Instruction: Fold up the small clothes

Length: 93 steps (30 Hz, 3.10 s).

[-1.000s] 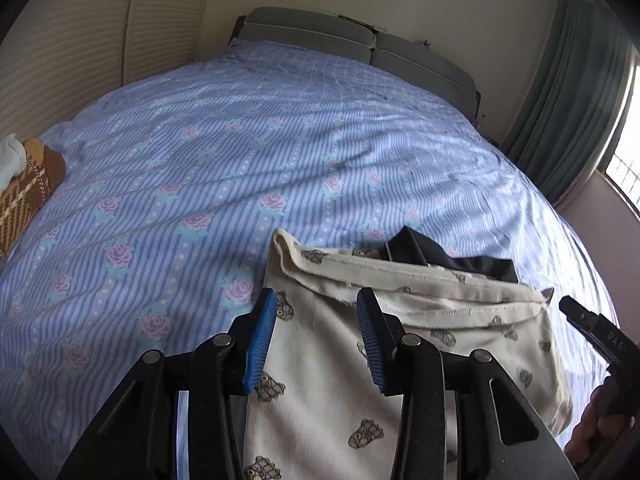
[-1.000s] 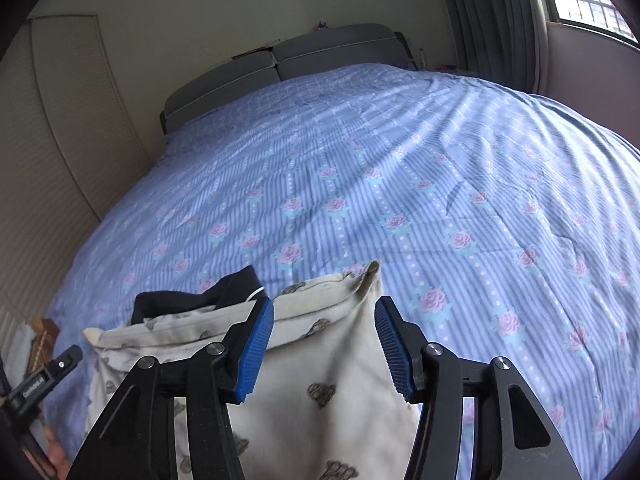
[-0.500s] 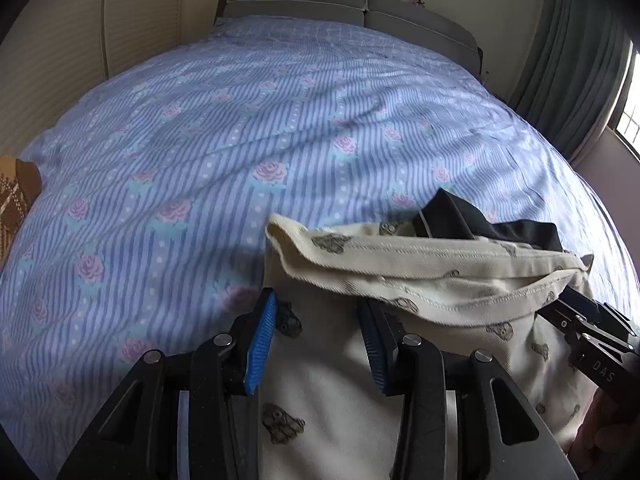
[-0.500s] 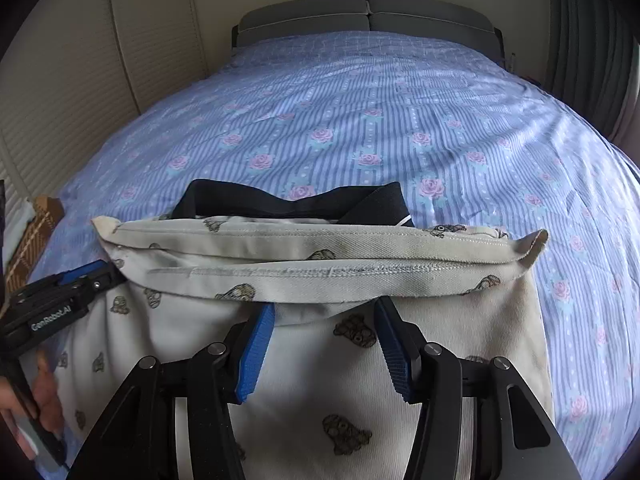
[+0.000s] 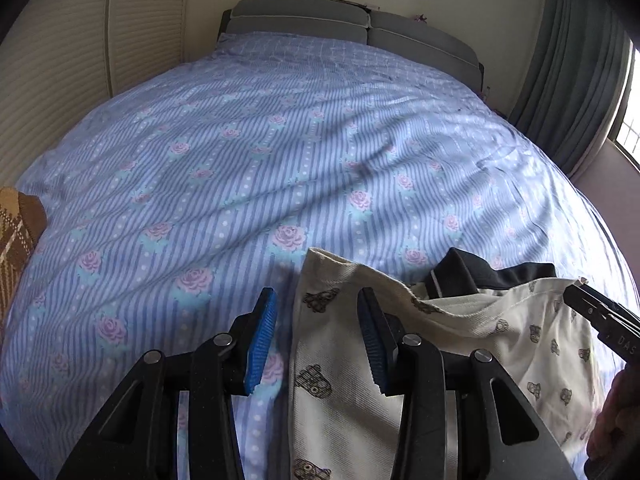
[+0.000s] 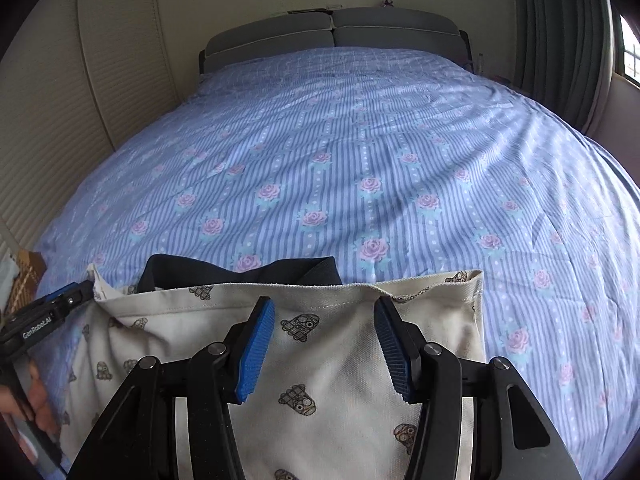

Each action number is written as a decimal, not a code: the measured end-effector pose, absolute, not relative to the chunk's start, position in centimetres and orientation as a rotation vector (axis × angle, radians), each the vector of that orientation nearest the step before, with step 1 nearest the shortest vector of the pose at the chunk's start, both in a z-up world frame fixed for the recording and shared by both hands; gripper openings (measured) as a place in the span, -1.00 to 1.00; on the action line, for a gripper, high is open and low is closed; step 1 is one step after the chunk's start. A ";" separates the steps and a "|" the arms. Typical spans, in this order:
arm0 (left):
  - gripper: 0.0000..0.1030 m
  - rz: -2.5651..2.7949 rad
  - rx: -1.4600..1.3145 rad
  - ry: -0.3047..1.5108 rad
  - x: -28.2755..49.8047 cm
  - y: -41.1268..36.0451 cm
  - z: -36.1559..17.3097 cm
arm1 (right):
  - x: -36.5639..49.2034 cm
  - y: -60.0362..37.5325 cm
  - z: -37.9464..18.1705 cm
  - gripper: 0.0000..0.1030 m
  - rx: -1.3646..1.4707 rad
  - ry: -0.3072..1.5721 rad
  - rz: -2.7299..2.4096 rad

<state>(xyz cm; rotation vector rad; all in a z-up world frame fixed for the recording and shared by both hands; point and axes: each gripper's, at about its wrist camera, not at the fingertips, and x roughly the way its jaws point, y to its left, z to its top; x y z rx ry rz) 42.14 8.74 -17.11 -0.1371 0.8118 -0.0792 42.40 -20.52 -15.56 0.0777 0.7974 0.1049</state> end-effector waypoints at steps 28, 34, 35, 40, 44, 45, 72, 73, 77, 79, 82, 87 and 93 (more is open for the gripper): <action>0.03 -0.141 -0.120 0.856 45.2 8.4 -19.3 | 45.6 -28.2 -17.4 0.22 0.161 0.904 -0.024; -0.65 -0.227 -0.109 0.875 46.6 6.9 -19.7 | 46.4 -27.4 -18.4 -0.29 0.136 0.920 0.032; -0.72 -0.213 -0.099 0.877 46.5 6.9 -19.8 | 46.3 -27.3 -18.3 -0.45 0.132 0.910 0.025; -0.80 -0.137 -0.074 0.810 45.7 6.9 -18.8 | 45.3 -27.1 -17.3 -0.67 0.125 0.813 -0.030; -0.80 -0.113 -0.027 0.821 46.2 6.4 -19.4 | 46.0 -28.2 -18.1 -0.81 0.141 0.829 -0.109; -0.80 -0.115 -0.025 0.835 46.4 6.3 -19.7 | 46.3 -28.7 -18.5 -0.81 0.168 0.858 -0.099; -0.18 -0.037 -0.180 0.880 25.0 8.3 -21.0 | 25.3 -30.2 -18.9 0.26 0.269 0.853 -0.123; -0.18 -0.035 -0.175 0.878 25.1 8.0 -21.1 | 25.3 -30.6 -19.3 0.25 0.295 0.865 -0.125; -0.35 -0.018 -0.189 0.876 25.3 7.8 -21.5 | 25.9 -31.2 -21.2 -0.06 0.357 0.925 -0.115; -0.67 -0.012 -0.189 0.872 25.1 7.7 -21.6 | 25.7 -31.2 -21.2 -0.54 0.352 0.911 -0.111; -0.71 0.017 -0.173 0.866 24.8 7.5 -21.5 | 24.8 -31.7 -21.1 -0.82 0.388 0.888 -0.140; -0.71 0.043 -0.145 0.867 24.2 7.4 -21.8 | 24.6 -31.1 -21.4 -0.81 0.374 0.898 -0.149; -0.28 0.030 -0.160 0.844 23.7 7.1 -20.1 | 23.9 -31.8 -19.6 0.00 0.427 0.852 -0.086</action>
